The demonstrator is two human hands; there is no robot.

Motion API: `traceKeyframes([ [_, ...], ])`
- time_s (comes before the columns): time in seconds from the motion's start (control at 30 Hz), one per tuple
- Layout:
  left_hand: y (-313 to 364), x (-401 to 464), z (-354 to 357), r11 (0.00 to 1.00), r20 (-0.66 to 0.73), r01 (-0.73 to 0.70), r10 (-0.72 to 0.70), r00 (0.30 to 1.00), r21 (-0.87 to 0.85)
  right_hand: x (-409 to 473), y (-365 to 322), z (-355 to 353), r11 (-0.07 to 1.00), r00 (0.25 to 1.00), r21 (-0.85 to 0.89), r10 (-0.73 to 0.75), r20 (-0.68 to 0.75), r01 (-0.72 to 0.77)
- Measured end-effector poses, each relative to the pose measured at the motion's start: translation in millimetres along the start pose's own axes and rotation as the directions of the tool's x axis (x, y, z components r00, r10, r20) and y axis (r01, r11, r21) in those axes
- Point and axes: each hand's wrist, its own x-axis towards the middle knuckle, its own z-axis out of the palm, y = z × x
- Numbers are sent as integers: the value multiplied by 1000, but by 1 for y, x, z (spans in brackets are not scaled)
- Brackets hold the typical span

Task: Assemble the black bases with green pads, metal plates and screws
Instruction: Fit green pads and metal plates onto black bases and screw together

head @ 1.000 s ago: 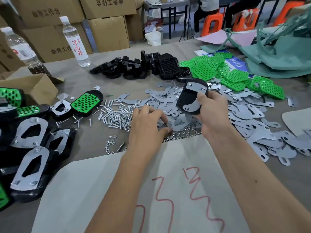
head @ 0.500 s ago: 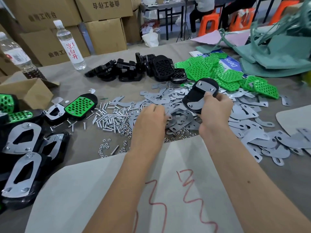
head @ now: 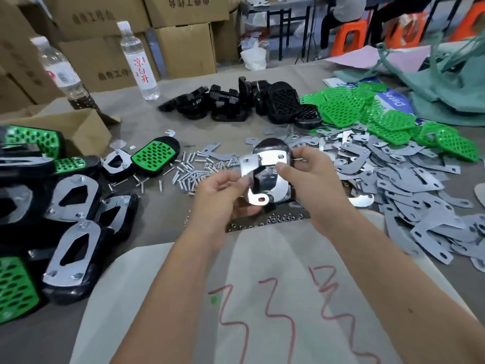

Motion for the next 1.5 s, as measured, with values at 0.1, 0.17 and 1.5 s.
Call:
traceKeyframes([
  [0.1, -4, 2, 3, 984, -18, -47, 51, 999, 174, -4, 0, 2, 999, 999, -11, -43, 32, 44],
  [0.17, -5, 4, 0, 967, -39, -71, 83, 996, 243, -5, 0, 2, 998, 997, -14, -55, 57, 56],
  [1.5, 25, 10, -46, 980, -404, -140, 71, 912, -143, -20, 5, 27, 529, 727, -551, -207, 655, 646],
])
